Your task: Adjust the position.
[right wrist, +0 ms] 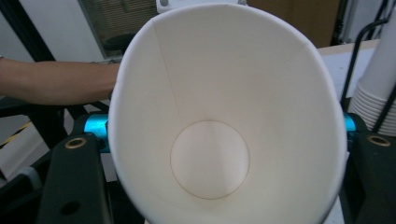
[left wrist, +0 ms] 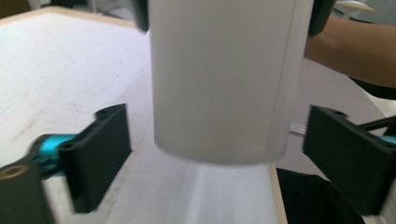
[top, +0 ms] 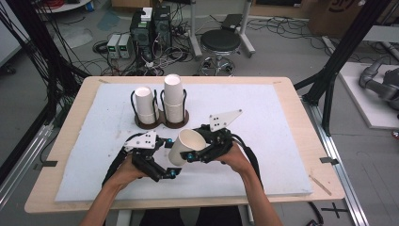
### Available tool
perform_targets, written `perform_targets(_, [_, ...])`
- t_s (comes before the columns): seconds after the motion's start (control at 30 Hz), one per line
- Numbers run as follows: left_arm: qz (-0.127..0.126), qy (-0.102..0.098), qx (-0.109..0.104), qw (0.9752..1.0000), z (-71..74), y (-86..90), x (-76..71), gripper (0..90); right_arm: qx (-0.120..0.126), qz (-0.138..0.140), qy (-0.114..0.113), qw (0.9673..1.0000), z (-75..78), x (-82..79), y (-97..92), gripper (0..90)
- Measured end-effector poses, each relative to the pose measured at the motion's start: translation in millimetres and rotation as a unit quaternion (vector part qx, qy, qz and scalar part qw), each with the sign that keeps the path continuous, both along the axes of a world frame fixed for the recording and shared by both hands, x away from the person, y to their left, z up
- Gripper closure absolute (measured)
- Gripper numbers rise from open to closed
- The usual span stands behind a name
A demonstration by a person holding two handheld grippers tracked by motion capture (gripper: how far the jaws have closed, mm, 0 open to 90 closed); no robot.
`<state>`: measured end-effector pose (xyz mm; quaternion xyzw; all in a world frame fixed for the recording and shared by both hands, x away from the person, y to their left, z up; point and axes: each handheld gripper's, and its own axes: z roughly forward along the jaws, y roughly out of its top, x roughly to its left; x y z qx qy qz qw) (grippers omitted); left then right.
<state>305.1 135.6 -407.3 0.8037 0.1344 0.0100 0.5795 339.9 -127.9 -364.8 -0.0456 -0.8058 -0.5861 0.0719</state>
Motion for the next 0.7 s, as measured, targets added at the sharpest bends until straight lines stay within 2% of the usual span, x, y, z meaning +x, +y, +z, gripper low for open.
perform_targets(0.13, [0.041,-0.01,0.014,0.999,-0.2,9.5,2.0,6.9,-0.004,-0.02,-0.004,0.9998,-0.1,0.8,-3.9,31.0])
perform_targets(0.23, [0.061,-0.008,0.014,0.998,-1.0,15.4,2.3,6.9,-0.01,-0.031,-0.002,0.9995,-0.8,1.5,-6.3,31.0])
perform_targets(0.4, [0.103,-0.003,0.025,0.9944,-6.7,30.3,1.3,6.9,-0.022,-0.048,-0.006,0.9986,-0.5,2.1,-10.8,31.0])
perform_targets(0.5, [0.142,-0.001,0.03,0.9894,-11.5,40.6,1.0,6.9,-0.028,-0.055,-0.006,0.9981,-0.9,2.7,-13.0,31.0])
perform_targets(0.53, [0.155,-0.001,0.033,0.9874,-12.7,43.6,1.0,6.9,-0.033,-0.059,-0.012,0.9976,-1.0,3.4,-13.8,31.0])
perform_targets(0.57, [0.168,-0.004,0.036,0.9852,-13.7,45.9,1.2,6.9,-0.036,-0.061,-0.008,0.9975,-1.3,2.8,-14.1,31.0])
perform_targets(0.7, [0.202,-0.008,0.036,0.9788,-16.5,53.6,2.1,6.9,-0.054,-0.073,-0.021,0.9957,-1.6,3.7,-16.9,30.9])
